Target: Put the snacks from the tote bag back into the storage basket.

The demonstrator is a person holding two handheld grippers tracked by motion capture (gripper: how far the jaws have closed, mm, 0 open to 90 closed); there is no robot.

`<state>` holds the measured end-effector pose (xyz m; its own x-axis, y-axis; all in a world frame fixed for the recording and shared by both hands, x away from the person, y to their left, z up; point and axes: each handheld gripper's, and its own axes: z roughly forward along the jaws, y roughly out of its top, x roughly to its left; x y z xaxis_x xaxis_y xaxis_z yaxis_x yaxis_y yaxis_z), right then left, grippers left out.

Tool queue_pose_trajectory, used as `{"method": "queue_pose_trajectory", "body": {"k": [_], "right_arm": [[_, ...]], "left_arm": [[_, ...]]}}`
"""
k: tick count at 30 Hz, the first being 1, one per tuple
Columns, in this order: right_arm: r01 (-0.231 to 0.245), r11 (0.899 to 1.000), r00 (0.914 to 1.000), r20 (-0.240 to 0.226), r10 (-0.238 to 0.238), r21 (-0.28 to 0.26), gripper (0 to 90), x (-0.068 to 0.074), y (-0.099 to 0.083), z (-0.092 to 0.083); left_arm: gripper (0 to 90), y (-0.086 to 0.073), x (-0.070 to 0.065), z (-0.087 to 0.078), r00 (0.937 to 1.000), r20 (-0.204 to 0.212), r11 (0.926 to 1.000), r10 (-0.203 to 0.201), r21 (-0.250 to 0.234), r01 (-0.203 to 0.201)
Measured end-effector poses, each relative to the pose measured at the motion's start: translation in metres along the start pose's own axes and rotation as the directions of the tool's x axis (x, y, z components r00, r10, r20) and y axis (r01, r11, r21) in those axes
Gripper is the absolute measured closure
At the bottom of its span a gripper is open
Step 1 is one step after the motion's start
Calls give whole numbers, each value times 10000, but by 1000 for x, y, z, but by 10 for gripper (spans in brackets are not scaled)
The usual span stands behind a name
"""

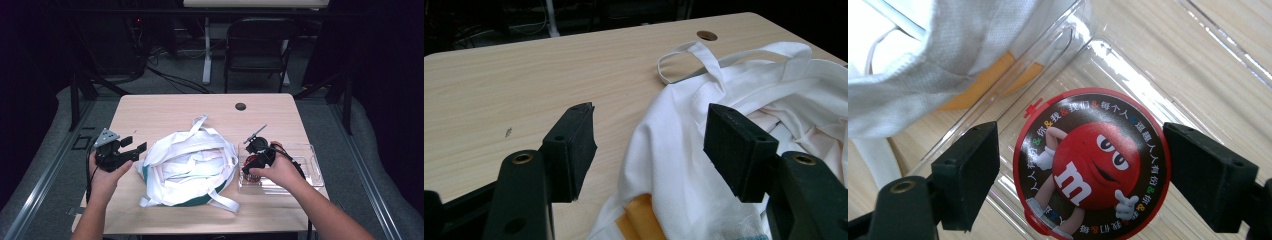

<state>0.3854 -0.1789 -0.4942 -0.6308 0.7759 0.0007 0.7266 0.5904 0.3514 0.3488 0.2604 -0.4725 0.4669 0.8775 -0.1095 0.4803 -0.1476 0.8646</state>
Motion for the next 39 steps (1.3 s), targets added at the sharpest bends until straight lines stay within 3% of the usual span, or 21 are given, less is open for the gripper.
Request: {"method": "queue_pose_trajectory", "body": {"k": [16,31,33,36,39], "right_arm": [[22,9997,9999,105,-19,-251,167,2,3,-15],[356,9976,9994,80,-351,-588,197,11,4,-46],[162,9957,9999,-11,-164,-907,204,13,2,-49],[369,9950,9993,73,-364,-931,214,14,0,-58],[294,9903,9995,-84,-308,-1355,223,17,-4,-63]], "left_arm": [[371,-1,1,-3,10000,-36,9999,-59,-92,58],[371,-1,1,-4,10000,-36,10000,-51,-74,51],[372,-1,1,-4,10000,-33,9999,-65,-90,64],[371,-1,1,-4,10000,-27,10000,-37,-76,36],[371,-2,1,-3,10000,-14,10000,-51,-81,51]]}}
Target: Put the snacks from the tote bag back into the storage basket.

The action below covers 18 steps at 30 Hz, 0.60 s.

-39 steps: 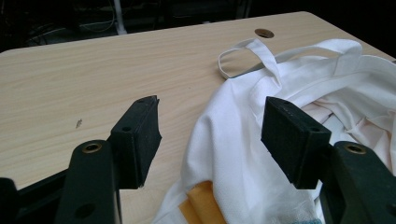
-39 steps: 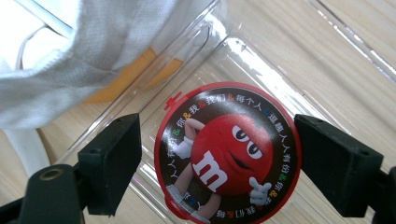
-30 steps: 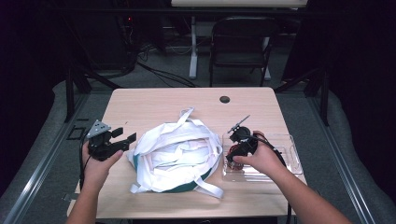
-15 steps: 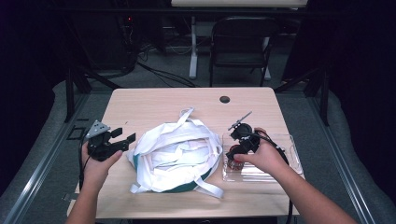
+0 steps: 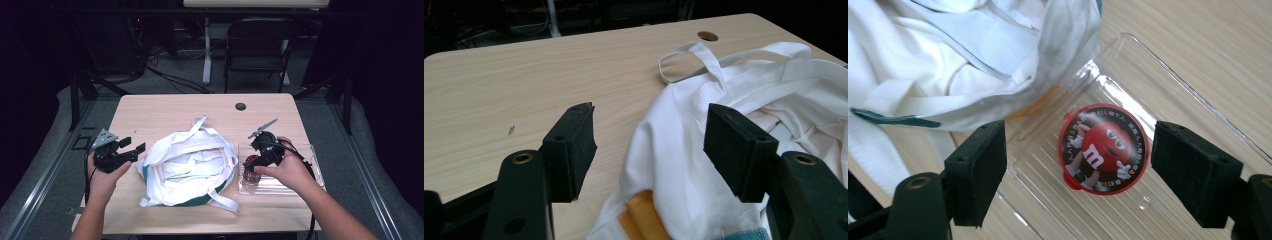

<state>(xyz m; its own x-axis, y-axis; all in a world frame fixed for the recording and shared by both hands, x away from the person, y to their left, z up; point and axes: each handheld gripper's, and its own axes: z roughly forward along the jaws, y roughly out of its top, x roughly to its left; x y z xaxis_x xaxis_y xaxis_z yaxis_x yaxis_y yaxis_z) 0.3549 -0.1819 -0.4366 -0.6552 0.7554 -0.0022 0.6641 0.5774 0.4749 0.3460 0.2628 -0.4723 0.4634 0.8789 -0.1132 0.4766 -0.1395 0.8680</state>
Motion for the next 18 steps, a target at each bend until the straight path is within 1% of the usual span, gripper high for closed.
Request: {"method": "queue_pose_trajectory", "body": {"k": [1,2,3,7,8,9,10,12,17,18], "right_arm": [[58,9999,10000,-37,-58,-140,227,0,-1,-1],[33,9999,9999,-96,-34,-153,230,2,-2,-3],[77,9996,10000,-35,-78,-285,233,3,-2,-4],[240,9990,9997,6,-240,-386,241,9,-7,-8],[315,9989,9995,-33,-316,-344,243,10,-8,-9],[234,9987,9997,-74,-238,-453,243,12,-9,-8],[321,9988,9994,-108,-325,-374,243,13,-10,-9],[385,9984,9992,-71,-388,-407,248,16,-12,-10],[526,9958,9986,37,-525,-743,250,25,-17,-11],[548,9958,9985,19,-548,-732,250,26,-18,-11]], "left_arm": [[371,0,0,0,10000,1,10000,-6,6,6],[371,0,0,0,10000,1,10000,-6,6,6],[372,0,0,0,10000,-3,10000,-2,7,2],[371,0,0,-1,10000,-25,10000,-7,15,7],[372,0,0,-1,10000,-25,10000,-5,15,5],[371,0,0,-1,10000,-24,10000,0,13,0],[372,0,0,-1,10000,-31,10000,-17,11,17],[371,0,0,-1,10000,-30,10000,-3,-8,3],[371,0,0,-1,10000,-37,10000,14,-10,-14],[372,0,0,-1,10000,-40,10000,2,-40,-2]]}}
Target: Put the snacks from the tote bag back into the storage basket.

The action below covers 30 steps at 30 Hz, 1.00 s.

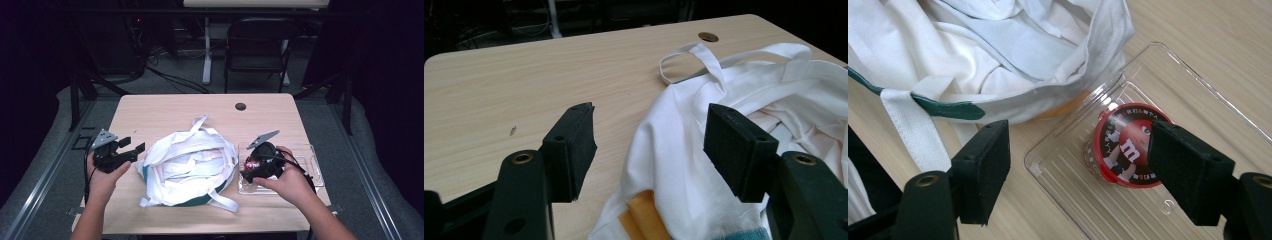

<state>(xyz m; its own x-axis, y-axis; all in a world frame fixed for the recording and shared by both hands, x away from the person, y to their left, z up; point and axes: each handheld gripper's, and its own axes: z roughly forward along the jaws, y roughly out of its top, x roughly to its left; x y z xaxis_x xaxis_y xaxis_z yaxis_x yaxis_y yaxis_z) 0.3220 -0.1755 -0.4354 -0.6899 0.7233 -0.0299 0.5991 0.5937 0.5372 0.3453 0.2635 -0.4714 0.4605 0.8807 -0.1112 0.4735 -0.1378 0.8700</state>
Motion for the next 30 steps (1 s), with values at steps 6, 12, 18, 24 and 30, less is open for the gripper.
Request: {"method": "queue_pose_trajectory", "body": {"k": [6,12,18,24,30], "right_arm": [[130,9989,9997,234,-119,-455,251,9,-5,1],[-87,9960,10000,38,90,-894,254,13,-13,1],[-253,9882,9989,-434,189,-1513,256,15,-25,5],[-242,9772,9982,-585,121,-2111,271,16,-36,5],[-174,9684,9978,-658,10,-2489,272,20,-46,10]], "left_arm": [[371,0,0,0,10000,-3,10000,-5,34,5],[372,0,0,0,10000,-5,10000,-5,27,5],[372,0,0,0,10000,16,10000,7,28,-8],[372,0,0,1,10000,-2,10000,6,63,-6],[371,-1,-1,1,10000,10,10000,18,66,-18]]}}
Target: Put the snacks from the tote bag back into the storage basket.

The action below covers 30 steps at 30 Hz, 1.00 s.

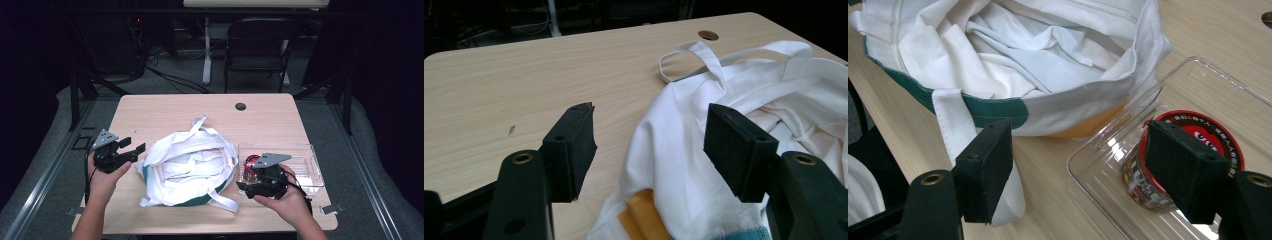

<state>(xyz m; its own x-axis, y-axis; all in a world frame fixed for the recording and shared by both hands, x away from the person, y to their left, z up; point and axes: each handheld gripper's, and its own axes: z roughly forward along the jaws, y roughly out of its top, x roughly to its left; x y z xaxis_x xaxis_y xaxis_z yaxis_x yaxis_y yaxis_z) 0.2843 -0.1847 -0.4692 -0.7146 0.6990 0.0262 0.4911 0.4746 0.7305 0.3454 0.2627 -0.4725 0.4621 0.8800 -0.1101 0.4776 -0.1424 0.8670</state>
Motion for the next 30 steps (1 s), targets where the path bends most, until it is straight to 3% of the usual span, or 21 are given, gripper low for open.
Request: {"method": "queue_pose_trajectory", "body": {"k": [22,30], "right_arm": [[-68,9934,10000,-55,63,-1144,292,7,-26,6],[86,9944,9999,105,-75,-1051,292,8,-31,13]], "left_arm": [[372,0,-1,0,10000,-2,10000,46,-68,-46],[372,-1,-2,2,10000,21,10000,94,7,-95]]}}
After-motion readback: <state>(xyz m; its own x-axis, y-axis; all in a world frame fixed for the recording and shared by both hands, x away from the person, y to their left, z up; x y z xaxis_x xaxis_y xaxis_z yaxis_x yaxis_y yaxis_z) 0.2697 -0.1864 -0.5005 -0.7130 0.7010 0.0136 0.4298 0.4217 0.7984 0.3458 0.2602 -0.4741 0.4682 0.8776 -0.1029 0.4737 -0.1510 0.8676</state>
